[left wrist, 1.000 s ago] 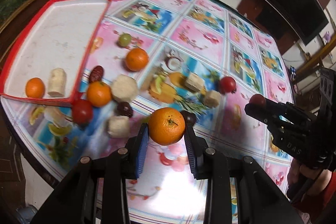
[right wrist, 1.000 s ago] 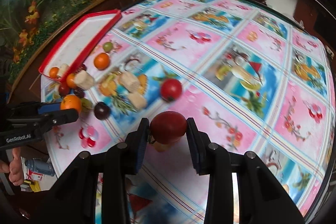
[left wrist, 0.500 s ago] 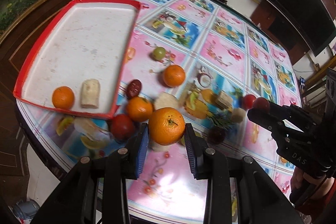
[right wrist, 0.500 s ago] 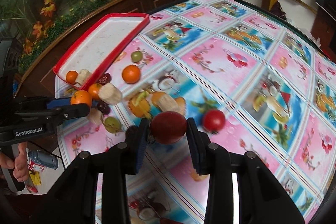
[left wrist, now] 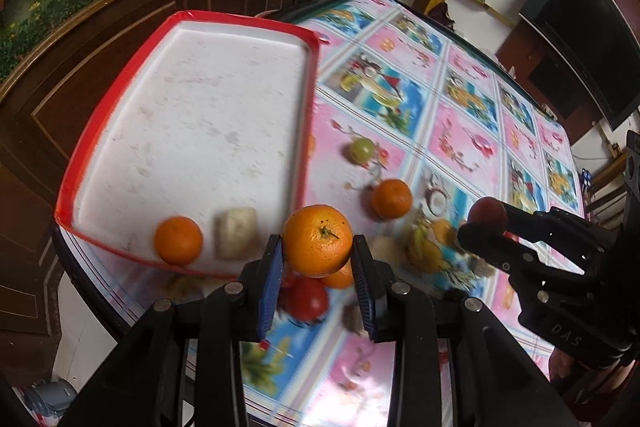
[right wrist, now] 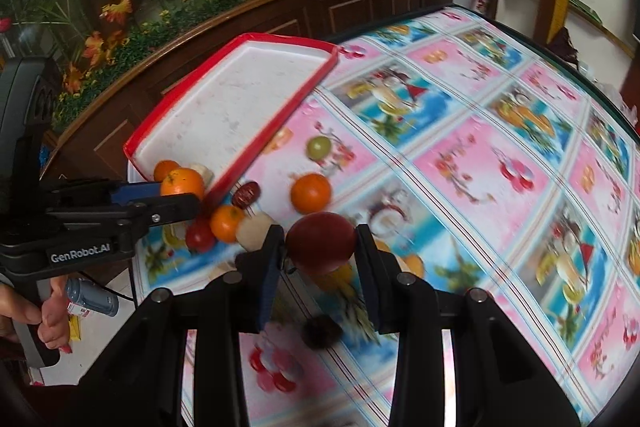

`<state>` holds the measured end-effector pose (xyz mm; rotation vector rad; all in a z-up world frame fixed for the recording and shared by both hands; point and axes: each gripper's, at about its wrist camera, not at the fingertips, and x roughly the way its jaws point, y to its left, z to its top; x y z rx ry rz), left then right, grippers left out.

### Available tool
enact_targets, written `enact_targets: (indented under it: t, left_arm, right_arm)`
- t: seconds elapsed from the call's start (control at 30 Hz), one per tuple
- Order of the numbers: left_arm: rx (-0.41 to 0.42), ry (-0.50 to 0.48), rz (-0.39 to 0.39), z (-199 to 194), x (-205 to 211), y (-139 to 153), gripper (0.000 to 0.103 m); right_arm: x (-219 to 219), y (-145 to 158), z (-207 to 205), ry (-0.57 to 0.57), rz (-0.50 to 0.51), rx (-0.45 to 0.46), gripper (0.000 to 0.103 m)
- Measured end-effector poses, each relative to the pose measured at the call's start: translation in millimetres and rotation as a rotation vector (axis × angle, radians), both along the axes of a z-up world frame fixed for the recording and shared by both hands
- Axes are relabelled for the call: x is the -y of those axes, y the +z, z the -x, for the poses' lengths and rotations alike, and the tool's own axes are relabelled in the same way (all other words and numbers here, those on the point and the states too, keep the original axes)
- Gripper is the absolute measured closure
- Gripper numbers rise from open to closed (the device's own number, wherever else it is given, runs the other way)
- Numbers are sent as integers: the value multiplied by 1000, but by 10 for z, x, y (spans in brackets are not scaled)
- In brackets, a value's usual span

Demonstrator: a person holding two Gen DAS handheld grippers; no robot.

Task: Organize fruits
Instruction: 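Carry orange into tray and open left tool while right tool releases tomato there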

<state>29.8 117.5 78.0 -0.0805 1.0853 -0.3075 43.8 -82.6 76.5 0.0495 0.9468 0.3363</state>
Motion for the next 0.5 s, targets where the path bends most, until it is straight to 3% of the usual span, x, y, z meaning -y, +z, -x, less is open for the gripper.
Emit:
enact_targets:
  t: [0.5]
  left_arm:
    - [-2, 81, -7, -482, -463, -39, 70]
  right_arm:
    - [-571, 25, -548, 84, -8, 4, 65]
